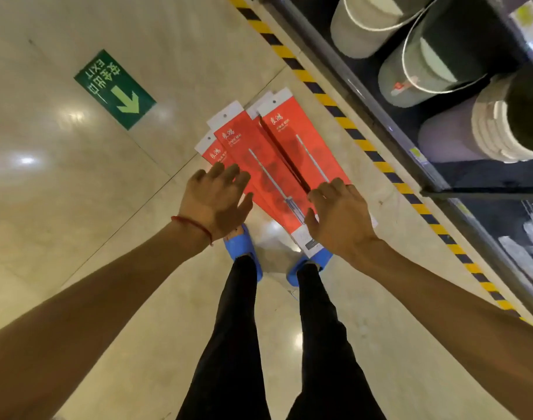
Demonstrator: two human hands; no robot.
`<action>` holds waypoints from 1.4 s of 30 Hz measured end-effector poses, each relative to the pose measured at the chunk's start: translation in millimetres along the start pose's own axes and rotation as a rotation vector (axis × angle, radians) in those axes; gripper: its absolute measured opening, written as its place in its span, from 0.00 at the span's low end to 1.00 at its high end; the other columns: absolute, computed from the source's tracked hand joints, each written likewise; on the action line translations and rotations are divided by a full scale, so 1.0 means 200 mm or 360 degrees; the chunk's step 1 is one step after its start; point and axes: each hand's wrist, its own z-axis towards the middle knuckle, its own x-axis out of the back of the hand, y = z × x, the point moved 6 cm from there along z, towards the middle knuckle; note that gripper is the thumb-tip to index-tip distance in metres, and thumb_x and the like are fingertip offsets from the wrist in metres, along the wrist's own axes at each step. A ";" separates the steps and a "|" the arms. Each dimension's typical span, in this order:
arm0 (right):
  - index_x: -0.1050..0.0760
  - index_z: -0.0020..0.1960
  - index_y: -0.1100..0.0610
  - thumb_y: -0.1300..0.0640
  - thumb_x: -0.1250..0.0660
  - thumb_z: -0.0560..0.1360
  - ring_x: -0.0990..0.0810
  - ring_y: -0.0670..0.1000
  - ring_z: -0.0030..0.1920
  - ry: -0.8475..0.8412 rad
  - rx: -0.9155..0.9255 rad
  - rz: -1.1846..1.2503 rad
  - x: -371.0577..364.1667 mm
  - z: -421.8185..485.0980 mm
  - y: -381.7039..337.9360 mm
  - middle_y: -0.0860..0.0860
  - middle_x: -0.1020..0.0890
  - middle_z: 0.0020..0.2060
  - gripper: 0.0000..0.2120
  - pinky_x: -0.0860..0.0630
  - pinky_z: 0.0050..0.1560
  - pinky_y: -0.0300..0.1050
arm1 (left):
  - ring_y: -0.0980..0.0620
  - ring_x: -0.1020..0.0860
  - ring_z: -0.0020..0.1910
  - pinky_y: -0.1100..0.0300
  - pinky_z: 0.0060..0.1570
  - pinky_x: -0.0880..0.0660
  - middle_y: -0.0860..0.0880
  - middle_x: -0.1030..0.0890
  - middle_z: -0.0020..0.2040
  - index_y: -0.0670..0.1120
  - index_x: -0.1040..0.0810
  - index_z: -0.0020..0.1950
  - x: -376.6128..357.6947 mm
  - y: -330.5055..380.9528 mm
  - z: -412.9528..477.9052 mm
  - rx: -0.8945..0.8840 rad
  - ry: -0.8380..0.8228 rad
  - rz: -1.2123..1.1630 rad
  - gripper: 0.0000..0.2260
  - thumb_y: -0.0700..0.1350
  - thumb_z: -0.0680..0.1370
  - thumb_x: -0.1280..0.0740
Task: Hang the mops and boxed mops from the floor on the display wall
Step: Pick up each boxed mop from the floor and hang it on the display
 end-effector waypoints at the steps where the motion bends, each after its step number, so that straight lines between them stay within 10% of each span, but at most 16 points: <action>1: 0.20 0.45 0.61 0.57 0.32 0.69 0.22 0.62 0.43 -0.0037 0.0011 0.0009 -0.10 0.03 0.02 0.58 0.19 0.39 0.08 0.27 0.42 0.52 | 0.40 0.20 0.48 0.49 0.43 0.23 0.45 0.17 0.53 0.44 0.21 0.62 -0.10 -0.02 0.03 0.0032 -0.0001 -0.0021 0.18 0.54 0.79 0.36; 11: 0.19 0.51 0.59 0.55 0.36 0.73 0.20 0.60 0.49 -0.0143 -0.0139 0.0360 -1.09 0.25 0.33 0.54 0.17 0.46 0.12 0.23 0.45 0.53 | 0.41 0.22 0.55 0.49 0.49 0.25 0.46 0.19 0.58 0.44 0.23 0.66 -1.24 0.05 0.30 0.0498 -0.0294 -0.0441 0.19 0.55 0.80 0.36; 24: 0.47 0.84 0.58 0.49 0.33 0.81 0.36 0.57 0.80 -0.0877 -0.0729 0.1047 -2.26 0.29 0.71 0.58 0.37 0.81 0.38 0.37 0.78 0.50 | 0.41 0.40 0.80 0.45 0.79 0.42 0.44 0.44 0.83 0.45 0.52 0.84 -2.60 0.19 0.56 0.2314 -0.0339 -0.2244 0.59 0.67 0.65 0.22; 29: 0.32 0.78 0.47 0.38 0.33 0.68 0.23 0.53 0.70 -0.0868 -0.0855 0.1352 -2.30 0.30 0.78 0.50 0.21 0.70 0.39 0.28 0.73 0.54 | 0.49 0.21 0.62 0.52 0.62 0.26 0.51 0.22 0.69 0.48 0.36 0.77 -2.76 0.26 0.55 0.2122 -0.0249 -0.2838 0.43 0.59 0.69 0.20; 34: 0.20 0.60 0.46 0.48 0.26 0.66 0.18 0.47 0.62 -0.1026 -0.0839 0.1628 -2.35 0.25 0.68 0.41 0.15 0.58 0.22 0.24 0.69 0.54 | 0.44 0.14 0.55 0.48 0.55 0.17 0.47 0.13 0.57 0.51 0.19 0.59 -2.75 0.21 0.50 0.2084 -0.0097 -0.2848 0.19 0.56 0.72 0.21; 38: 0.19 0.53 0.50 0.62 0.25 0.72 0.17 0.44 0.52 -0.1040 -0.0953 0.1873 -2.34 0.18 0.56 0.40 0.15 0.48 0.13 0.22 0.60 0.47 | 0.46 0.14 0.53 0.49 0.58 0.18 0.48 0.13 0.57 0.49 0.18 0.59 -2.70 0.11 0.36 0.2065 -0.0300 -0.2783 0.37 0.66 0.56 0.17; 42: 0.18 0.55 0.47 0.47 0.29 0.73 0.17 0.53 0.60 -0.1020 -0.1026 0.1840 -2.21 0.13 0.47 0.49 0.14 0.55 0.12 0.24 0.68 0.59 | 0.44 0.13 0.52 0.46 0.54 0.17 0.46 0.12 0.54 0.49 0.15 0.58 -2.65 0.06 0.16 0.2049 -0.0567 -0.2582 0.44 0.67 0.47 0.15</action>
